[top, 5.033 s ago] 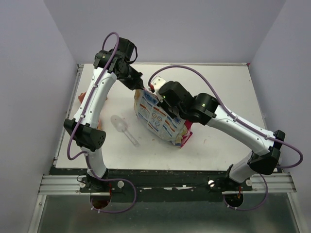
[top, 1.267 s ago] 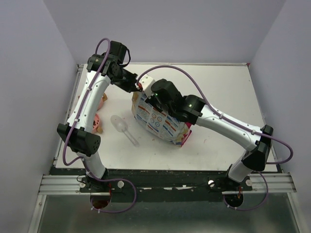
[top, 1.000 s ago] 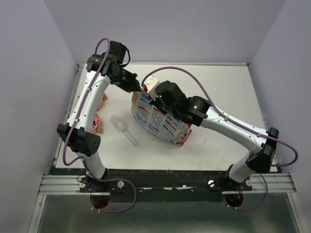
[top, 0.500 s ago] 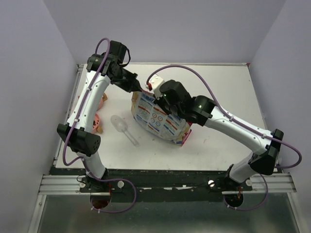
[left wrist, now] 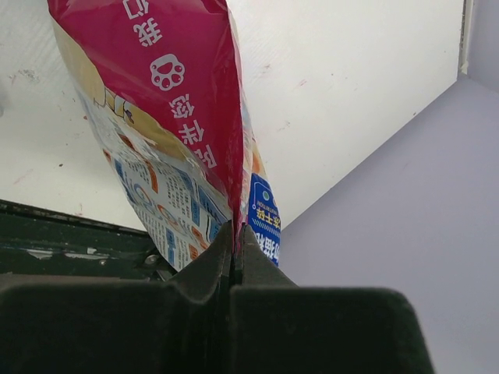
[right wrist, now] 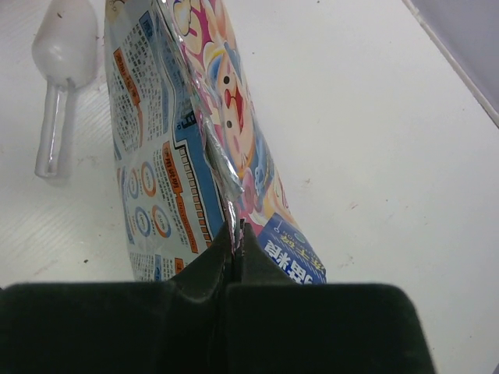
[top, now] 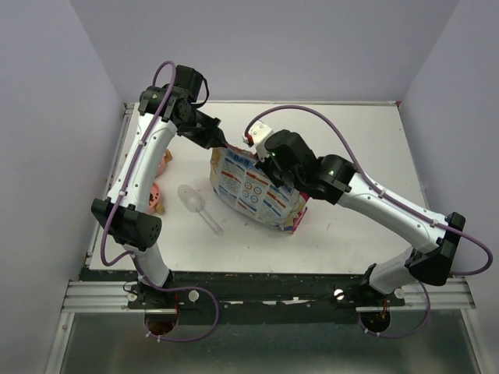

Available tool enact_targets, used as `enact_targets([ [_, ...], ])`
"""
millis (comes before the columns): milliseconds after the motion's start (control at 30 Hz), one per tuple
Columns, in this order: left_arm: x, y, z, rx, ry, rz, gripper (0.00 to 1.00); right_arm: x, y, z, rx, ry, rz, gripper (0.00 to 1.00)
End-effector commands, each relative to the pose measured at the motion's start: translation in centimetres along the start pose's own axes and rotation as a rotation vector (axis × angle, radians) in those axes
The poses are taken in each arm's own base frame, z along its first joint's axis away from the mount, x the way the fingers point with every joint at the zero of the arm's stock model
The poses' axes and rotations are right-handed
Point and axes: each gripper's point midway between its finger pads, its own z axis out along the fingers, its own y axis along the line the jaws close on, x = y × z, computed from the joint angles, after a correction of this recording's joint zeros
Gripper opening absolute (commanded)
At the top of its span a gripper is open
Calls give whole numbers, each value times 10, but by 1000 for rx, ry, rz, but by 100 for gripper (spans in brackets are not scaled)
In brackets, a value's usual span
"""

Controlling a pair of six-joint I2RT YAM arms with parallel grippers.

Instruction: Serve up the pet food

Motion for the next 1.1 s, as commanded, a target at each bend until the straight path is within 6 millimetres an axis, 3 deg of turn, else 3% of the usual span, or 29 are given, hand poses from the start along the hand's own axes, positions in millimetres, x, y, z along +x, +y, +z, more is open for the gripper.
enact_targets([
  [0,-30,10,-33,2,-137,-48,0,42,-33,-16,127,155,-67,0],
  [200,-31,8,-35,8,-145,-43,0,37,-47,-33,162,134,-22,0],
  [267,-32,8,-34,4,-146,-44,0,39,-51,-40,172,128,-24,14],
  [333,-31,7,-33,5,-143,-44,0,45,-50,-45,159,130,-38,21],
  [433,-32,6,-32,3,-139,-43,0,56,-48,-48,144,144,-44,21],
  [467,-32,6,-33,6,-140,-42,0,60,-48,-48,144,157,-44,21],
  [567,-32,5,-33,8,-143,-42,0,69,-47,-49,145,172,-41,0],
  [767,-34,1,-33,27,-145,-21,0,73,-43,-52,129,173,-17,0],
  [1067,-37,-14,-29,82,-145,48,0,61,-23,-62,20,134,116,0],
])
